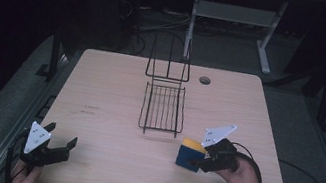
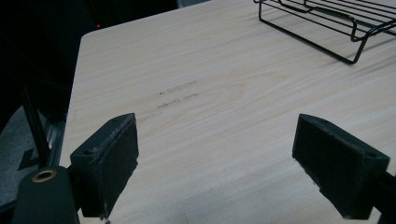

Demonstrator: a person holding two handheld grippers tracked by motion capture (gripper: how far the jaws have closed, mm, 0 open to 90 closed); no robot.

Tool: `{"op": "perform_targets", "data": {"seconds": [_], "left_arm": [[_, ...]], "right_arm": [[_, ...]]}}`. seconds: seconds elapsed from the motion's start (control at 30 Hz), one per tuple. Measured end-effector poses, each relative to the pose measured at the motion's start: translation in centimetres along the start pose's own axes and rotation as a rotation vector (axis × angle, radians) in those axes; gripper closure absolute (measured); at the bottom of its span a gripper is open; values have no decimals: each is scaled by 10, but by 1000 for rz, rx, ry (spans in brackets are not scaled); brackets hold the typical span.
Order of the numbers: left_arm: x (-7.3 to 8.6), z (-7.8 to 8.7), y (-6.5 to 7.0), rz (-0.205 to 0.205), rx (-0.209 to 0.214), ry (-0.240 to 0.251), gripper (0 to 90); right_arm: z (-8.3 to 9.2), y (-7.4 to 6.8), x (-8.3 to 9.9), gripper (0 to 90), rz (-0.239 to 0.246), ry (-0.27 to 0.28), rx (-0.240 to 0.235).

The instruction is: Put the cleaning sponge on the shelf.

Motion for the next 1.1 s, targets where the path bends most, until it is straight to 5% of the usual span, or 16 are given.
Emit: {"op": "perform_targets", "data": {"seconds": [0.63, 1.1], "left_arm": [[0, 0, -1, -2, 0, 0, 139], [0, -1, 0, 1, 2, 0, 139]], "right_arm": [[2, 11, -26, 561, 30, 20, -17], [6, 32, -59, 561, 51, 47, -45]]}}
Point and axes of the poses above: each handheld gripper's, and its own axes: z roughly backward along the jaws, x roughly out of its underside, y roughly to its right, the point moved 9 cm from there along -z, roughly forward along the jaws, and after that the axes turned 8 degrees about x, right-handed, at the moved point
